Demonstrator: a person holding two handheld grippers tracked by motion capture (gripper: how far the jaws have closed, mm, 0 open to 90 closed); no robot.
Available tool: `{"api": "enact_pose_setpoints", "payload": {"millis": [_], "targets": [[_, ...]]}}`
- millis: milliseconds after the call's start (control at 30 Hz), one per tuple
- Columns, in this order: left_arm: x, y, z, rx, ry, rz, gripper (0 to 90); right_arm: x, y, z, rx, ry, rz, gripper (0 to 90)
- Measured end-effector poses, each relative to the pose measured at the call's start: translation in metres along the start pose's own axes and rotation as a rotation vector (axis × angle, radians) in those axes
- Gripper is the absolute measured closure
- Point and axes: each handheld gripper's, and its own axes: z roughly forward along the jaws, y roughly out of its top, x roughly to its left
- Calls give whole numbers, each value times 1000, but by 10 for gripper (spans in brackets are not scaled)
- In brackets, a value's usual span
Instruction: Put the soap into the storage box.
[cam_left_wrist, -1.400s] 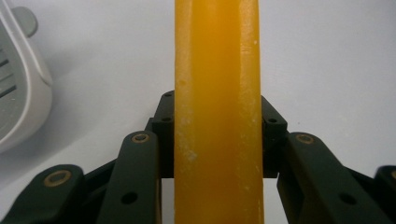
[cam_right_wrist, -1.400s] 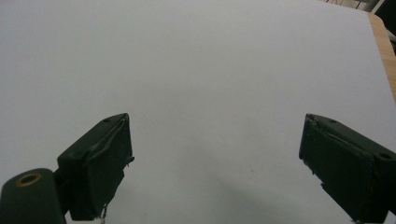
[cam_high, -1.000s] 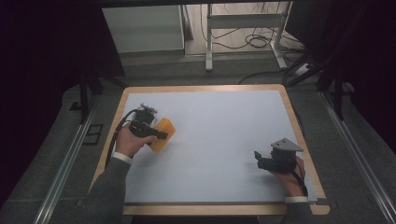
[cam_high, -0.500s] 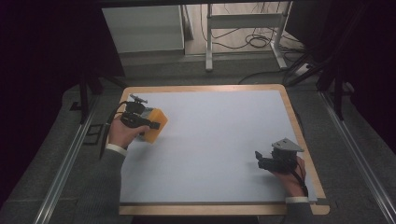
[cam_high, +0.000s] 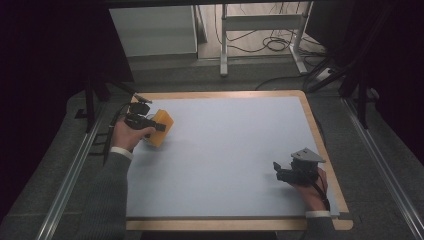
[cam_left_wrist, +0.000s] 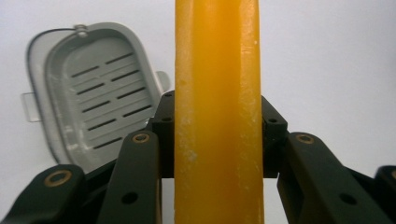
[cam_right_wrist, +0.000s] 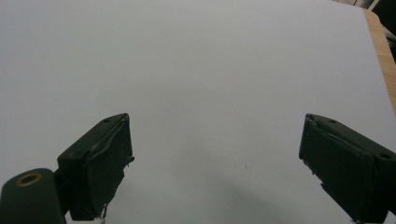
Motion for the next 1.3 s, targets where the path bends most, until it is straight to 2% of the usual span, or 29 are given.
{"api": "enact_pose_setpoints", "payload": {"millis": [400,533,667,800,1100,1300], "targets": [[10,3,-1,-7,2,-14,609,-1,1,-1,-2,-2,14,95],[15,3,-1,-11,6,-28,610,-2,1,-2,-2,-2,20,95],[23,6,1,-11,-8,-58,609,-2,1,-2,-7,-5,22,95],[31,9,2,-19,21,-71,609,-2,1,-2,-8,-1,25,95],[41,9,7,-23,32,-103,609,-3,1,-2,-5,-6,26,95],[44,8,10,-19,31,-111,609,-3,1,-2,-4,-6,26,95]]}}
